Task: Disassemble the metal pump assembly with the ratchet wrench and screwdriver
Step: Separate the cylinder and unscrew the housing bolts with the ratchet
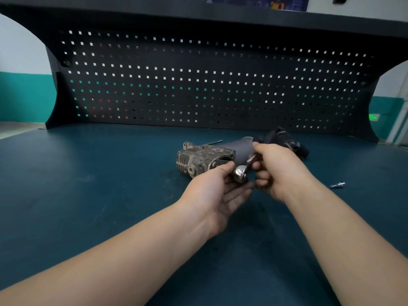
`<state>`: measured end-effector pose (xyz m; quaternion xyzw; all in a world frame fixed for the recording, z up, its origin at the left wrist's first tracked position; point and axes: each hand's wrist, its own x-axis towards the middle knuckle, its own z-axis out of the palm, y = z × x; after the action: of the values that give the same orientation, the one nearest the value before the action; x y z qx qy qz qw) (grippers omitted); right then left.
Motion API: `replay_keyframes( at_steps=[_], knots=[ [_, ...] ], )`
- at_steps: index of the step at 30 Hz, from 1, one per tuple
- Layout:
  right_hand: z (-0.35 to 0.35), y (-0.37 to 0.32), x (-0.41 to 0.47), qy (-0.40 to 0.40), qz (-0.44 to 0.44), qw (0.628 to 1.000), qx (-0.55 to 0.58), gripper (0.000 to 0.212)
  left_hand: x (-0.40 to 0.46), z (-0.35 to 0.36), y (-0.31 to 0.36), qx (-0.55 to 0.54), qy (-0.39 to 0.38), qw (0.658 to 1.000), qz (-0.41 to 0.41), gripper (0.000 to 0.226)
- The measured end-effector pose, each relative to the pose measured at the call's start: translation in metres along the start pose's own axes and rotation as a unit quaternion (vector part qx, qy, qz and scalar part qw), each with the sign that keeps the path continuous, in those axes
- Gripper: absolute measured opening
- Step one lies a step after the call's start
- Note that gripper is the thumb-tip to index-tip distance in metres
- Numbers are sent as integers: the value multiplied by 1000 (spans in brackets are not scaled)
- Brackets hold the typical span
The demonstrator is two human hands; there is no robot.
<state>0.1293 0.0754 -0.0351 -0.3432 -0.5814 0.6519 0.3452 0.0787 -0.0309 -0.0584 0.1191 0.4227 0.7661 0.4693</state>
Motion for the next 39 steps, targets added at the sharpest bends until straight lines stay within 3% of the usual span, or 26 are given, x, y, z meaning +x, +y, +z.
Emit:
replay_keyframes(
  at_steps=[2, 5, 7, 16, 20, 22, 24, 26, 28, 29, 31, 35, 39],
  knots=[
    [2, -1, -3, 5, -134, 990, -47, 32, -1, 1, -1, 1, 0, 1000, -1, 27],
    [11, -6, -18, -36, -379, 919, -104, 29, -2, 1, 3, -7, 0, 1000, 0, 23],
    [16, -3, -27, -83, -446, 879, -147, 21, -3, 0, 7, -17, -4, 1000, -6, 22],
    [15, -1, -31, -117, -457, 865, -167, 33, -5, -2, 9, -19, -2, 1000, -10, 19],
    [19, 3, -24, -18, -449, 877, -169, 33, -5, 0, 8, -19, -4, 1000, -11, 20],
    [18, 1, -18, 57, -380, 905, -180, 38, -4, 0, 7, -13, -3, 1000, -10, 22],
    [13, 0, -9, 89, -245, 953, -158, 37, -3, 1, 5, -5, -1, 1000, -9, 24],
    [10, 0, -4, 63, -98, 992, -53, 32, -3, 0, 5, 2, 3, 1000, -6, 27],
    [9, -1, -8, 36, -37, 998, 42, 31, -3, 1, 4, 8, 3, 1000, -6, 29],
    [9, -2, -10, 30, -50, 996, 61, 33, -4, 1, 4, 12, 0, 1000, -6, 30],
    [11, -2, -14, 26, -157, 987, 33, 37, -3, 0, 5, 14, 1, 1000, -4, 31],
    [15, 0, -23, 19, -393, 913, -113, 23, -5, 0, 8, 14, 1, 1000, -3, 30],
    [14, -2, -28, -61, -443, 883, -144, 8, -6, 1, 10, 20, -8, 1000, -5, 28]
  ],
)
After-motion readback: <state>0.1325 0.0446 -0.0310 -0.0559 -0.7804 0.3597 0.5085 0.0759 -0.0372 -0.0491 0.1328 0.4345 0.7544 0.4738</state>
